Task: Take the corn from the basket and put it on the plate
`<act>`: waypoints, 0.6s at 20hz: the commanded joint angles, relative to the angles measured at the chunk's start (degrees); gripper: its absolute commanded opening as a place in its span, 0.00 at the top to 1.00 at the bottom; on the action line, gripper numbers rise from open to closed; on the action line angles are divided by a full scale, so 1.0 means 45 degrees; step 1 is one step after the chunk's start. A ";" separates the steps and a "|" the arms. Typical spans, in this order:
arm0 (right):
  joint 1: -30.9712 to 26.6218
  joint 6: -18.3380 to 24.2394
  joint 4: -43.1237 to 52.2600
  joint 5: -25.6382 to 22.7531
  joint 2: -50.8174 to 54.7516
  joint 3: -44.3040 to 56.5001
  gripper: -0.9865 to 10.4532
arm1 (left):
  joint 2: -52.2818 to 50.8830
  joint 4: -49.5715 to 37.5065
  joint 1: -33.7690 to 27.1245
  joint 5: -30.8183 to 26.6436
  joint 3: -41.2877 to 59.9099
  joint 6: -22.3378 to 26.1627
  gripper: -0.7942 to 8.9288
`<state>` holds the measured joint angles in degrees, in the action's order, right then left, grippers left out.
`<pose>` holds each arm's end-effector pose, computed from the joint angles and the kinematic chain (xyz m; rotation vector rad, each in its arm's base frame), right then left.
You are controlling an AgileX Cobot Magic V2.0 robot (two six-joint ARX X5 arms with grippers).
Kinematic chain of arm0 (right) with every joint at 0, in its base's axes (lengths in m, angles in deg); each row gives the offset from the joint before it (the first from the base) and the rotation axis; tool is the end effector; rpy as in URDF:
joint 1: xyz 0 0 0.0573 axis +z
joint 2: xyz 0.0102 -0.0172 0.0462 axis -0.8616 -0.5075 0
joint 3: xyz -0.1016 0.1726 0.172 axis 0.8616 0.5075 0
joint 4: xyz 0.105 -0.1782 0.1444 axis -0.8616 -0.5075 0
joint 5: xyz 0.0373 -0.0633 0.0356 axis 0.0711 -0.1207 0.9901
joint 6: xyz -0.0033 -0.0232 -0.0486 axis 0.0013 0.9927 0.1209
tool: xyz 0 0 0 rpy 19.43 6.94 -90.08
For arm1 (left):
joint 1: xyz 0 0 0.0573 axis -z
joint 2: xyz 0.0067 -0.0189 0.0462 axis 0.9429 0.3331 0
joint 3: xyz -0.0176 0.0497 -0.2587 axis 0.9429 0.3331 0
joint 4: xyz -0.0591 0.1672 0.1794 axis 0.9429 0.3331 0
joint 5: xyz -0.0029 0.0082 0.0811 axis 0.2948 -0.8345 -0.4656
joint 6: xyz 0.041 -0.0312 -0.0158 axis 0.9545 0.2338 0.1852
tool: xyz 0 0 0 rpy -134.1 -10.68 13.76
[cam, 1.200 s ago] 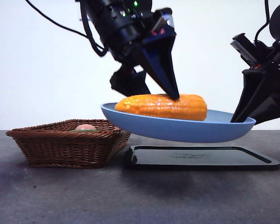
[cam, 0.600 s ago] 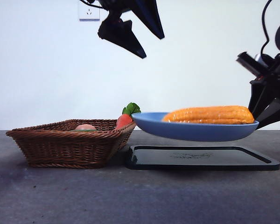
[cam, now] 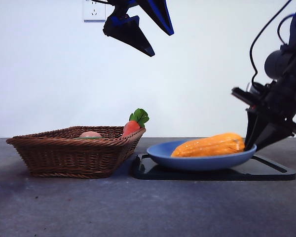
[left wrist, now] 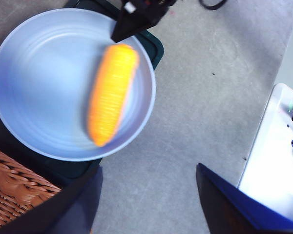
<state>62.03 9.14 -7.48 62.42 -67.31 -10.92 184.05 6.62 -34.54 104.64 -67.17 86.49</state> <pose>0.3638 0.0316 0.1746 0.5366 1.2979 0.3671 0.2966 -0.2316 0.3529 0.2895 0.9908 -1.1186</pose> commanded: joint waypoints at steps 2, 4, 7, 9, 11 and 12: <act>-0.0078 0.0379 0.0238 0.0087 -0.0500 -0.0330 0.91 | -0.0010 -0.0121 0.0058 -0.0019 -0.0374 -0.0015 0.60; -0.0107 0.0495 0.0359 0.0097 -0.0534 -0.0330 0.91 | -0.0010 -0.0126 0.0058 -0.0019 -0.0374 -0.0015 0.60; -0.0107 0.0573 0.0248 -0.0053 -0.0534 -0.0330 0.89 | -0.0010 -0.0136 0.0053 -0.0019 -0.0374 -0.0010 0.60; -0.0107 0.0641 0.0165 -0.0209 -0.0534 -0.0330 0.78 | -0.0010 -0.0151 0.0053 -0.0019 -0.0374 -0.0005 0.60; -0.0102 0.0636 0.0160 -0.0199 -0.0534 -0.0330 0.74 | -0.0010 -0.0175 0.0053 -0.0019 -0.0374 -0.0005 0.60; -0.0102 0.0636 0.0160 -0.0199 -0.0529 -0.0330 0.74 | -0.0010 -0.0180 0.0053 -0.0019 -0.0374 -0.0005 0.60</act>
<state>61.63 11.28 -6.83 61.62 -68.36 -11.18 184.05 6.23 -34.54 104.64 -67.17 86.42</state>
